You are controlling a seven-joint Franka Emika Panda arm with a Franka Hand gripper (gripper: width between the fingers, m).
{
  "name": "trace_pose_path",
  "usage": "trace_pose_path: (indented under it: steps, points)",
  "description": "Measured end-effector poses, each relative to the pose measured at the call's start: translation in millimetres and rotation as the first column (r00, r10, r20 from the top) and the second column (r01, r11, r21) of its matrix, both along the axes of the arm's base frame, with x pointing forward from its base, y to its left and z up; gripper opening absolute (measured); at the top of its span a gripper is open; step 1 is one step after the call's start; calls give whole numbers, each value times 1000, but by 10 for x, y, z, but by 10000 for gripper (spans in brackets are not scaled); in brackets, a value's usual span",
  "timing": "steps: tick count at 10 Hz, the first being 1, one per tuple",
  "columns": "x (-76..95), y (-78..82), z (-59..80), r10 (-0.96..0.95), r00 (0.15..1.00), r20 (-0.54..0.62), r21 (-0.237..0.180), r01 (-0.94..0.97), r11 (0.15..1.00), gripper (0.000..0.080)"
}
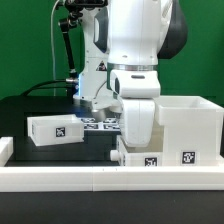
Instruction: Assemble drawer
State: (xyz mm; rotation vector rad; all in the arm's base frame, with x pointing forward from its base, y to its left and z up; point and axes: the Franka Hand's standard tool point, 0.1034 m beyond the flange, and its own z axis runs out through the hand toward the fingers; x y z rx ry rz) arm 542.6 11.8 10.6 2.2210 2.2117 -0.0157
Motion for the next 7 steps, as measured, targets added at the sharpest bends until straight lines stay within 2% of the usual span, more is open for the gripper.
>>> trace_pose_path:
  steps: [1, 2, 3, 5, 7]
  points:
    - [-2, -2, 14, -19, 1000, 2, 0, 19, 1000, 464]
    - [11, 2, 64, -35, 999, 7, 0, 35, 999, 464]
    - [34, 24, 152, -55, 998, 19, 0, 55, 999, 611]
    - [54, 74, 313, -73, 997, 18, -4, 73, 997, 641]
    - [110, 21, 497, -69, 998, 14, -12, 69, 998, 647]
